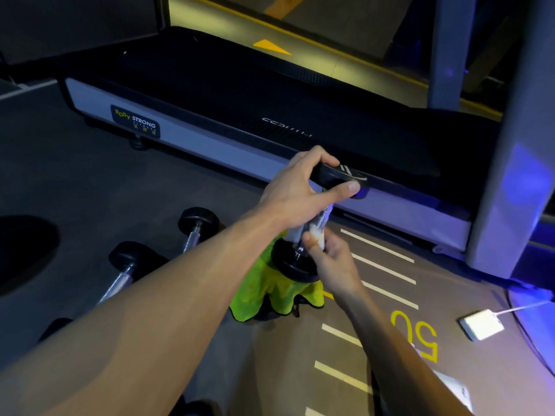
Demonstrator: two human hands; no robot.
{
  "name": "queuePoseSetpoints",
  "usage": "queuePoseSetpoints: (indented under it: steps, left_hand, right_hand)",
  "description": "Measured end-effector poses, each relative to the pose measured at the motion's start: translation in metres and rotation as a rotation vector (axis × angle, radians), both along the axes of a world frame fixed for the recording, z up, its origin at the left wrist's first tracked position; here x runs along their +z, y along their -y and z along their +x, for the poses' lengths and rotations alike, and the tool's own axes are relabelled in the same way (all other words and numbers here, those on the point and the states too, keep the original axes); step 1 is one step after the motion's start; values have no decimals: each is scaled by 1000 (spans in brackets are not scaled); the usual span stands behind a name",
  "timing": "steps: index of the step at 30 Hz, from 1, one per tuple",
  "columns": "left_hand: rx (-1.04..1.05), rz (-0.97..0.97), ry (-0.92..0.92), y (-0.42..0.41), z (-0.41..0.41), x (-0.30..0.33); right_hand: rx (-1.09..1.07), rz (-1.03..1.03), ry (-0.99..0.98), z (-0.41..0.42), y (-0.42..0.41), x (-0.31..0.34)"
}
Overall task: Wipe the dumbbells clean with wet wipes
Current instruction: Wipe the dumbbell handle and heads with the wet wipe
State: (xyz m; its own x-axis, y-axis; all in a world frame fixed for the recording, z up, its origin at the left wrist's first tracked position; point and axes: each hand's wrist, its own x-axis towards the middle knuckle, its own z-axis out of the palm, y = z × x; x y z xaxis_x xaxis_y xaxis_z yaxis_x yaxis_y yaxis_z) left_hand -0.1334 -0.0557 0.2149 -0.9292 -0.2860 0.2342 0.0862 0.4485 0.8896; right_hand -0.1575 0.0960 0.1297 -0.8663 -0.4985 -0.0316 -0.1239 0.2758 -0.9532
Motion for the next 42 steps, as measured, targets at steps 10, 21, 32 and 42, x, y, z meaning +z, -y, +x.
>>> queuePoseSetpoints:
  steps: [10,21,32,42]
  left_hand:
    - [-23,7,41,-1,-1,3]
    - [-66,25,64,10,-3,4]
    - [-6,45,25,9,-6,2]
    - [68,5,-38,2,-7,4]
  right_hand:
    - [-139,33,-90,-2,9,22]
    - [-10,-66,190,-2,-1,31]
    - [-28,-102,25,-12,-10,17]
    - [-182,91,-158,4,8,10]
